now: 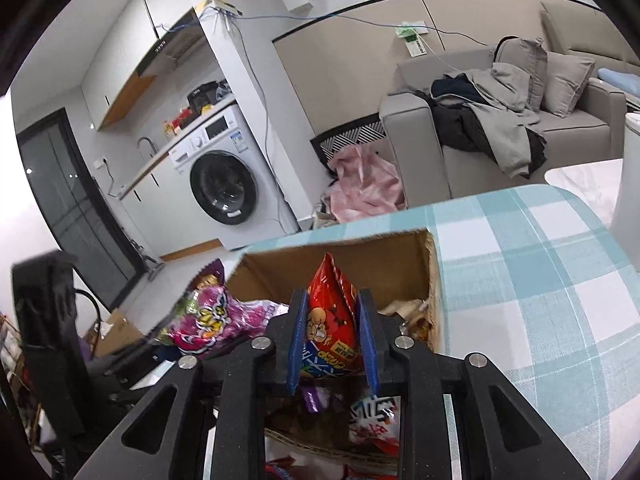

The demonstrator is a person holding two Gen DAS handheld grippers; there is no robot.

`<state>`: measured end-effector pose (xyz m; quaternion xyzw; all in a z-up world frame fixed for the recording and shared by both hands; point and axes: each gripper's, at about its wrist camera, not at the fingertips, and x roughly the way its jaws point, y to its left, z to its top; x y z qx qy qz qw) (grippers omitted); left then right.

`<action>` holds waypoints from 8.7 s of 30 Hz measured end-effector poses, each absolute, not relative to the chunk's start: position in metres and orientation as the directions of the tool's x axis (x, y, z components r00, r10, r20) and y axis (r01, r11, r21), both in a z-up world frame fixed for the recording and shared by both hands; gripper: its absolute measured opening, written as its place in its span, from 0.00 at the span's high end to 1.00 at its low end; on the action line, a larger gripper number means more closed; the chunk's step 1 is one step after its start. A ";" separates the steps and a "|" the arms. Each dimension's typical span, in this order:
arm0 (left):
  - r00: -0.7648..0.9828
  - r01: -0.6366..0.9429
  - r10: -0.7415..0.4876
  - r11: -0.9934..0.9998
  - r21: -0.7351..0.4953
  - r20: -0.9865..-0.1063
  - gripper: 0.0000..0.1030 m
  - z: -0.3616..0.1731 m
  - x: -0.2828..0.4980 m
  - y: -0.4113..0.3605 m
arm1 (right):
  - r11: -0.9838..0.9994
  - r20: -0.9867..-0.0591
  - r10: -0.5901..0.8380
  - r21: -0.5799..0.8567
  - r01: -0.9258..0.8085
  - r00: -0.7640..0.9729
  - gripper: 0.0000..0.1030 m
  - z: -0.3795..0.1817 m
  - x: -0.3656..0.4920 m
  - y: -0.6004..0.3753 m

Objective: Organize snacks
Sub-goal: 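Open both tools to drop the bags into the box, then withdraw both open tools from the box toward the red cookie packs, then close the right tool on the large red Oreo pack while the left tool grasps the pink-cream Oreo pack, then lift both red Oreo packs and carry them over the cardboard box, then open both tools to drop the Oreo packs into the box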

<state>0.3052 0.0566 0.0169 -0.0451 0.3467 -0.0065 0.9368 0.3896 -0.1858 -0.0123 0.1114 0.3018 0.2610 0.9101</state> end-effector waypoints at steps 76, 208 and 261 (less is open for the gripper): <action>0.618 -0.067 -0.054 0.990 -0.121 -0.785 0.01 -0.036 0.198 0.055 | 0.883 -0.816 0.356 0.134 -0.450 0.454 0.00 -0.107 0.318 -0.202; 0.783 -0.003 -0.092 0.988 -0.152 -0.615 0.54 0.058 0.200 0.056 | 0.803 -0.520 0.579 0.226 -0.552 0.629 0.52 0.016 0.285 -0.222; 0.754 0.036 -0.108 0.992 -0.122 -0.649 0.51 0.025 0.291 0.033 | 0.849 -0.572 0.513 0.231 -0.475 0.639 0.45 -0.006 0.345 -0.195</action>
